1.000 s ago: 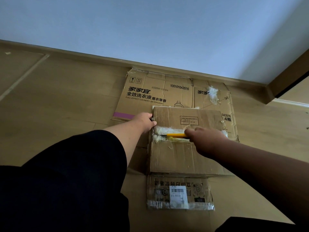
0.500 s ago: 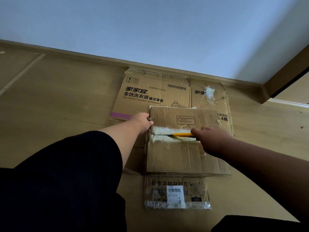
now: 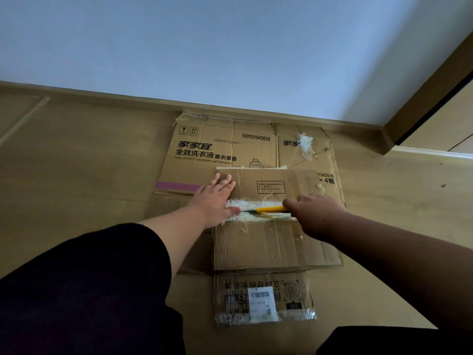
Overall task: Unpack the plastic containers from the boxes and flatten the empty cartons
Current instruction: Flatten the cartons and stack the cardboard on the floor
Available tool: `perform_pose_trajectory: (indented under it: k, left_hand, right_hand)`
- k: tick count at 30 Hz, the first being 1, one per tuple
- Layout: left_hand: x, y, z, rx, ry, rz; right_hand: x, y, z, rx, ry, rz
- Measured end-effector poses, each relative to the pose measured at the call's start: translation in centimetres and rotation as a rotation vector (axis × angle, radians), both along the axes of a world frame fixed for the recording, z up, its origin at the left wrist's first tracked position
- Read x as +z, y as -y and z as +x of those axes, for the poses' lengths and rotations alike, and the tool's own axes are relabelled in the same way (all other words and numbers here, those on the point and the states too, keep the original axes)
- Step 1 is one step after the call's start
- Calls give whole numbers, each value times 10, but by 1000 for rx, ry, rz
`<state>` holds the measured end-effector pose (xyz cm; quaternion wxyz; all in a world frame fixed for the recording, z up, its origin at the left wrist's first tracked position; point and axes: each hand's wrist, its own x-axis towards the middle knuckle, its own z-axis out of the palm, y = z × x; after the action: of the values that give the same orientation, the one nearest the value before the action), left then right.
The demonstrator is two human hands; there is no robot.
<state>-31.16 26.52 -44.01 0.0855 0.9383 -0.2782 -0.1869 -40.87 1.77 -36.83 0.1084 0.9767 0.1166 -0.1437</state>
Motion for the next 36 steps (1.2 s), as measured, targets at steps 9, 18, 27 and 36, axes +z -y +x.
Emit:
perform_pose_trajectory:
  k: [9, 18, 27, 36]
  left_hand:
    - [-1, 1, -2, 41, -15, 7]
    - [2, 2, -3, 52, -32, 18]
    - [0, 4, -2, 48, -11, 46]
    - [-3, 5, -2, 52, -10, 57]
  right_hand:
    - [13, 33, -13, -46, -15, -101]
    - [22, 75, -27, -107, -9, -220]
    - [30, 98, -40, -95, 46, -269]
    - [38, 133, -55, -171, 59, -291]
